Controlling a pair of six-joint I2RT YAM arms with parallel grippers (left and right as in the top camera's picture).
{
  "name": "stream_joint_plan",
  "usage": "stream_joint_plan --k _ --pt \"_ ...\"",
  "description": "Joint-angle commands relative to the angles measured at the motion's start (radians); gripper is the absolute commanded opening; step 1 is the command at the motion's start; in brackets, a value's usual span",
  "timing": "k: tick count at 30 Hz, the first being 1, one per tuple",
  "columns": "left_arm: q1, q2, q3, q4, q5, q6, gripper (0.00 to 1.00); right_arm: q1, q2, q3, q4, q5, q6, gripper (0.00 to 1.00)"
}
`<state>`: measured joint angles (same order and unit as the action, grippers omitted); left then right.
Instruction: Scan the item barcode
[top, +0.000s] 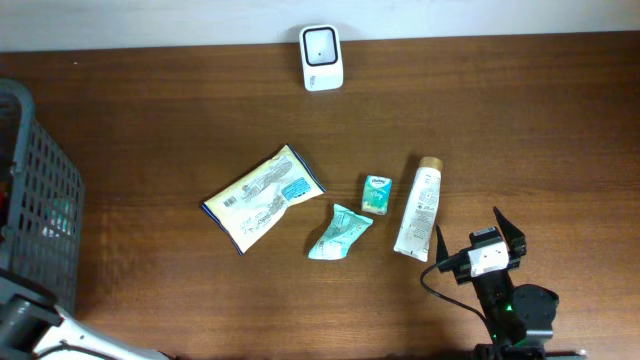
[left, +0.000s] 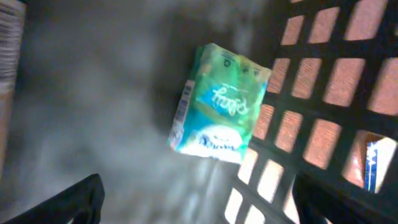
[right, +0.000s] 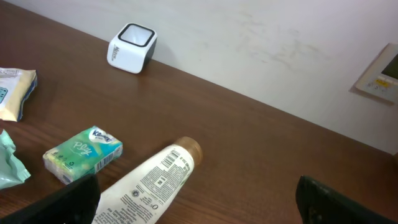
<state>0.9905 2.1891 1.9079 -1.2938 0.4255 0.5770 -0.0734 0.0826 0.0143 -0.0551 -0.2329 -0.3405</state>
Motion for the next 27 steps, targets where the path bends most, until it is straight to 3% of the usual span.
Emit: stream_joint_plan --k 1,4,6,8,9,10,11,16,23,27 --pt "-0.002 0.085 -0.01 0.005 0.109 0.073 0.85 -0.006 0.001 -0.009 -0.001 0.008 0.005 0.99" --pt "-0.002 0.147 -0.01 0.005 0.11 0.084 0.75 -0.006 0.001 -0.009 -0.001 0.008 0.005 0.99" --pt "-0.002 0.171 -0.01 0.007 0.109 0.083 0.6 -0.006 0.001 -0.009 -0.001 0.008 0.005 0.99" --pt "-0.002 0.173 -0.01 0.014 0.109 0.083 0.52 -0.006 0.001 -0.009 -0.001 0.008 0.005 0.99" --pt "-0.002 0.173 -0.01 0.016 0.109 0.082 0.43 -0.006 0.001 -0.009 -0.001 0.008 0.005 0.99" --pt "-0.002 0.173 -0.01 0.016 0.109 0.082 0.18 -0.006 0.001 -0.009 -0.001 0.008 0.005 0.99" --pt "-0.002 0.173 -0.009 0.016 0.109 0.069 0.0 -0.006 0.001 -0.009 -0.001 0.008 0.005 0.99" --pt "-0.001 0.171 0.043 -0.026 0.043 -0.066 0.0 -0.006 0.001 -0.009 -0.001 0.008 0.005 0.99" --pt "0.0 0.062 0.564 -0.29 0.019 -0.391 0.0 -0.006 0.001 -0.009 -0.001 0.008 0.005 0.99" --pt "-0.044 -0.133 0.8 -0.372 0.023 -0.438 0.0 -0.006 0.001 -0.009 -0.001 0.008 0.005 0.99"
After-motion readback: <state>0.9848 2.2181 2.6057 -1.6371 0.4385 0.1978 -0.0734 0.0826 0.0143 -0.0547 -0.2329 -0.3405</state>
